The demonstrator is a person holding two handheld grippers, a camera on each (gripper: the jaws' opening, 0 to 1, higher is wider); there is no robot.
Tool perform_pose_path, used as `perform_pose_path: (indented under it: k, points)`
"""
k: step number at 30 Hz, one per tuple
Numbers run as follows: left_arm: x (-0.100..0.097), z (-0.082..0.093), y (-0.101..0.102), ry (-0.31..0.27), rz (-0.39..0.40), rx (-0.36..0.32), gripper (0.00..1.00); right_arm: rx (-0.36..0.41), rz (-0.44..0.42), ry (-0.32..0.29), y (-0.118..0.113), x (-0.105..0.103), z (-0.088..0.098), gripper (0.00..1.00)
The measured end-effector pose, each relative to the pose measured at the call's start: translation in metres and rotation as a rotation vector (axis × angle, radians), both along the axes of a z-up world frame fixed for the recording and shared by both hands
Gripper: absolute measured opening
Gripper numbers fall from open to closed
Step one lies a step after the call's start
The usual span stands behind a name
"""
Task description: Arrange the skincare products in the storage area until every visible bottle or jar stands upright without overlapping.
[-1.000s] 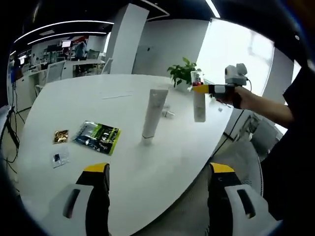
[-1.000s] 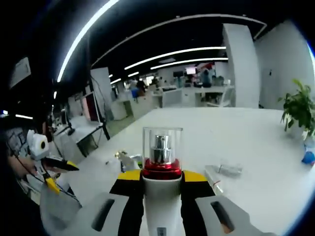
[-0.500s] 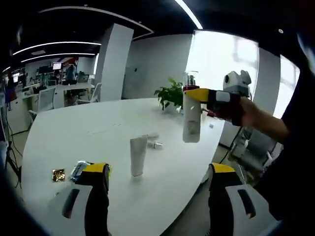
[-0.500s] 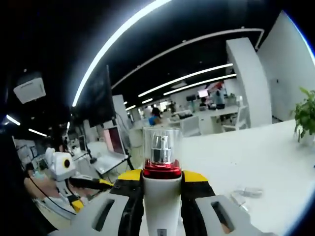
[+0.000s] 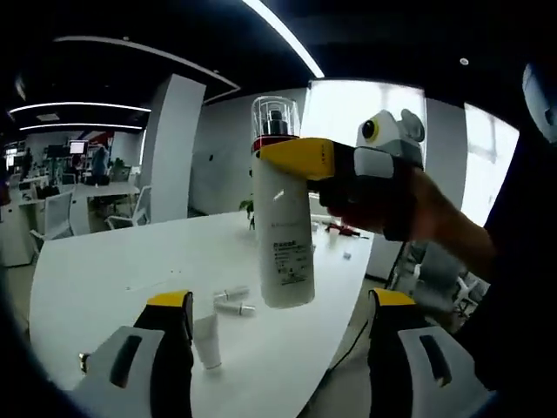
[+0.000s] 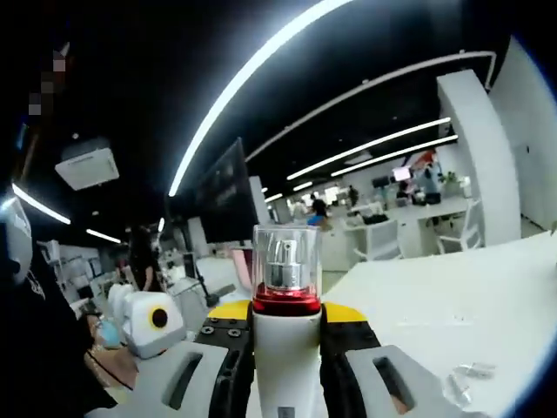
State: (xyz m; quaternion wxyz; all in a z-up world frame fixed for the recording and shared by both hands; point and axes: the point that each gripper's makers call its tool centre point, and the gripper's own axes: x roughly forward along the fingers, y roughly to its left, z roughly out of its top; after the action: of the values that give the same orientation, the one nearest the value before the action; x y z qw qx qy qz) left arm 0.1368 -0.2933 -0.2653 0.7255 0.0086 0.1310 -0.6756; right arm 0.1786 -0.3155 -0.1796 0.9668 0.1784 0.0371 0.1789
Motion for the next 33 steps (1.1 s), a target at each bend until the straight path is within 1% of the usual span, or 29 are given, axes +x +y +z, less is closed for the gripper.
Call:
perform_pose_path:
  k: [1, 2, 3, 4, 6, 7, 8, 13, 16, 17, 18, 19, 20, 23, 24, 25, 27, 29, 31, 33]
  points:
    - [0.0, 0.005, 0.001, 0.0, 0.005, 0.003, 0.72, 0.027, 0.02, -0.007, 0.004, 0.0, 0.007, 0.2]
    - [0.0, 0.012, 0.002, -0.004, 0.012, -0.002, 0.71, 0.058, 0.058, -0.015, 0.01, -0.001, 0.016, 0.2]
    - [0.001, 0.019, 0.003, -0.009, 0.017, -0.012, 0.71, 0.081, 0.073, -0.018, 0.013, -0.002, 0.02, 0.2]
    - [0.001, 0.027, 0.003, -0.017, 0.016, -0.035, 0.71, 0.096, 0.095, -0.031, 0.016, -0.002, 0.03, 0.2]
    - [-0.001, 0.04, 0.005, -0.019, 0.016, -0.055, 0.71, 0.077, 0.105, -0.049, 0.019, -0.001, 0.042, 0.2]
    - [-0.001, 0.045, 0.005, -0.025, 0.018, -0.064, 0.71, 0.063, 0.109, -0.059, 0.021, -0.002, 0.047, 0.2]
    - [-0.001, 0.049, 0.005, -0.035, 0.022, -0.074, 0.7, 0.018, 0.118, -0.083, 0.024, -0.002, 0.054, 0.2]
    - [0.002, 0.069, 0.006, -0.066, 0.031, -0.105, 0.7, -0.08, 0.15, -0.1, 0.036, 0.001, 0.075, 0.2]
    - [0.009, 0.089, 0.006, -0.084, 0.044, -0.133, 0.7, -0.185, 0.188, -0.116, 0.044, 0.01, 0.099, 0.2]
    - [0.011, 0.096, 0.005, -0.093, 0.049, -0.143, 0.7, -0.221, 0.185, -0.138, 0.042, 0.016, 0.112, 0.2]
    - [0.014, 0.102, 0.005, -0.104, 0.057, -0.151, 0.7, -0.233, 0.167, -0.147, 0.041, 0.022, 0.12, 0.2]
    - [0.021, 0.113, 0.005, -0.126, 0.08, -0.18, 0.7, -0.244, 0.165, -0.15, 0.041, 0.024, 0.122, 0.2]
    - [0.025, 0.121, 0.004, -0.145, 0.094, -0.202, 0.7, -0.242, 0.161, -0.148, 0.042, 0.026, 0.122, 0.2]
    - [0.043, 0.131, 0.003, -0.177, 0.154, -0.201, 0.68, -0.255, 0.142, -0.152, 0.047, 0.028, 0.114, 0.2]
    - [0.052, 0.134, 0.002, -0.182, 0.188, -0.196, 0.67, -0.267, 0.125, -0.155, 0.049, 0.03, 0.108, 0.2]
    - [0.057, 0.137, 0.0, -0.191, 0.193, -0.198, 0.66, -0.278, 0.12, -0.147, 0.05, 0.033, 0.101, 0.2]
    - [0.064, 0.139, -0.003, -0.202, 0.201, -0.195, 0.61, -0.278, 0.11, -0.136, 0.047, 0.039, 0.094, 0.2]
    - [0.067, 0.139, -0.007, -0.197, 0.189, -0.185, 0.56, -0.256, 0.101, -0.118, 0.045, 0.043, 0.088, 0.2]
    - [0.07, 0.138, -0.01, -0.19, 0.186, -0.183, 0.53, -0.241, 0.097, -0.117, 0.045, 0.045, 0.086, 0.2]
    - [0.07, 0.134, -0.012, -0.191, 0.175, -0.163, 0.46, -0.235, 0.086, -0.121, 0.044, 0.044, 0.087, 0.2]
